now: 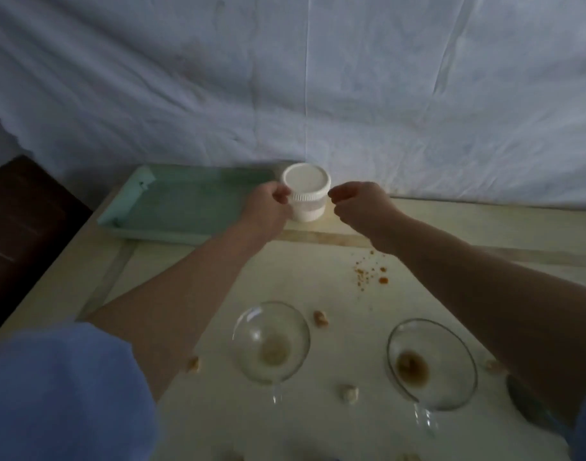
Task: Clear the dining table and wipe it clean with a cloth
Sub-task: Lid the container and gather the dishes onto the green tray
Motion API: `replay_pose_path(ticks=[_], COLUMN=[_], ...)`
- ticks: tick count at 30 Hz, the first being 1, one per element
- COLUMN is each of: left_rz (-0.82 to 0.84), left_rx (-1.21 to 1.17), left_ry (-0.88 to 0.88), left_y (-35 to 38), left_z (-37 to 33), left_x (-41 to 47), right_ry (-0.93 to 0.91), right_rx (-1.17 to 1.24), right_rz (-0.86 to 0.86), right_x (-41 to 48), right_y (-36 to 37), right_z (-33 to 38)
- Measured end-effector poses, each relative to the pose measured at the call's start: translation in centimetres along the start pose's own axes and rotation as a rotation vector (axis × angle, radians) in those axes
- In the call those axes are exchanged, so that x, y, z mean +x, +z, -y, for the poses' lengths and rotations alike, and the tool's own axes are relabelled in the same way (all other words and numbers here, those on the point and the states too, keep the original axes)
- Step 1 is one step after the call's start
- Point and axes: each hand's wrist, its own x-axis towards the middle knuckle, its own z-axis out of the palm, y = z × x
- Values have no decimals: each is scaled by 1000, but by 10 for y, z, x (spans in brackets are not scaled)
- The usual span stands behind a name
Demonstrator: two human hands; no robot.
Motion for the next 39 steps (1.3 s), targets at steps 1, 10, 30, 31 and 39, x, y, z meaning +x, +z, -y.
replay_pose_path(ticks=[1, 10, 30, 31, 39], left_rz=[3, 194, 199, 193, 167], left_rx=[-14, -37, 209, 200, 213], left_ry=[6, -155, -643, -648, -458], left_y=[-3, 1, 112, 112, 80], left_z=[-6, -23, 86, 85, 35], left_x=[-13, -214, -338, -337, -315], right_ry=[-7, -81, 201, 231, 427], right_rx=[1, -80, -646, -719, -912], right_rz=[2, 136, 157, 170, 230], right_x=[-12, -177, -288, -290, -298], right_y=[-4, -20, -64, -67, -71], right_z=[2, -29, -180, -186, -217])
